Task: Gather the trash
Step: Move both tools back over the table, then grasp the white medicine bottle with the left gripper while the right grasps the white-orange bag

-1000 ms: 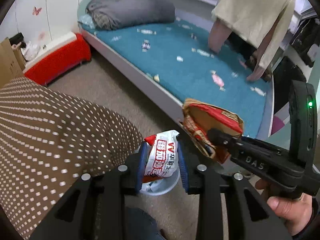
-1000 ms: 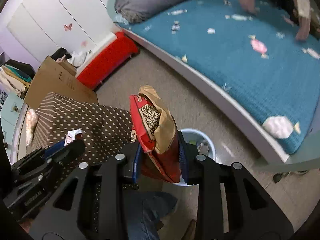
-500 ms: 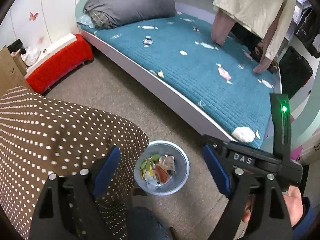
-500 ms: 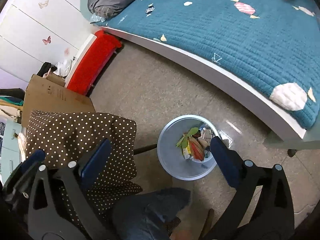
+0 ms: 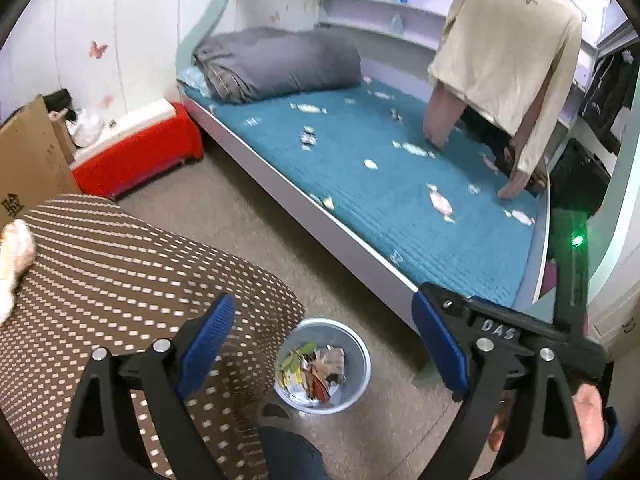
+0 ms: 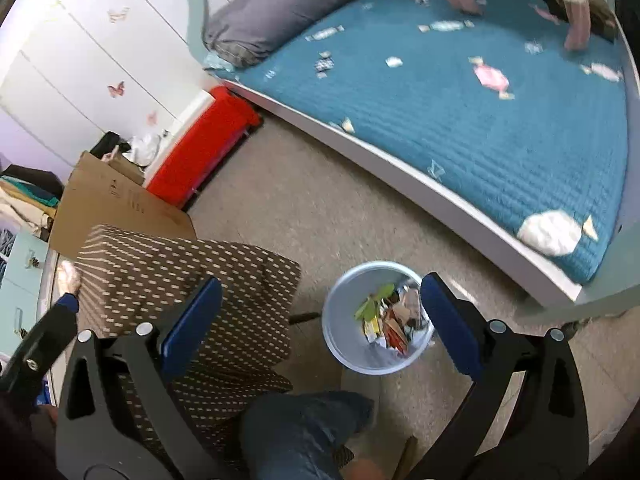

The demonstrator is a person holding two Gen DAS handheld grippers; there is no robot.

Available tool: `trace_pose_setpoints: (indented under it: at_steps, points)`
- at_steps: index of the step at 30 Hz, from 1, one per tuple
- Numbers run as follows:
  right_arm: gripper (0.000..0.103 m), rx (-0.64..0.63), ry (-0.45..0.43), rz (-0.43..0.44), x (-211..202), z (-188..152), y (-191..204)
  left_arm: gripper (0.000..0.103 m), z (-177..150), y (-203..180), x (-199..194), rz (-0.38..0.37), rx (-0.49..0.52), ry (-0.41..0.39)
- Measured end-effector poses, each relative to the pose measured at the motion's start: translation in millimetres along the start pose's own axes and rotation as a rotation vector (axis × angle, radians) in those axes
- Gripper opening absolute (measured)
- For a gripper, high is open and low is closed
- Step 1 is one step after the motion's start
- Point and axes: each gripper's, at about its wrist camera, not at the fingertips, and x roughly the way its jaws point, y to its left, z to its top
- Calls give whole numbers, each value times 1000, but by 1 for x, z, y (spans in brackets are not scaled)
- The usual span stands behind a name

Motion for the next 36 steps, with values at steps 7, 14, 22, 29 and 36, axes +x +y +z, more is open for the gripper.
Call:
trace_pose_setpoints:
  at_steps: [7,14,22,29,36]
  points:
    - [97,-125,-104,40,-51,11,67,88,-5,28,-63,54,-47,-130]
    - [97,-314,-172,93,-88,5,162,88,-15,82,-122,123,-161,-251]
    - [97,-489,-186,146,-90,-19,260,88,-41,172,-180,287,-339,-340]
    - [97,-590,-148,191,-62,-46,334,90,-65,255,-213,457,-465,-363]
    - [97,-653,-50,188,2,-76,395,91,-71,341,-195,567,-552,-297]
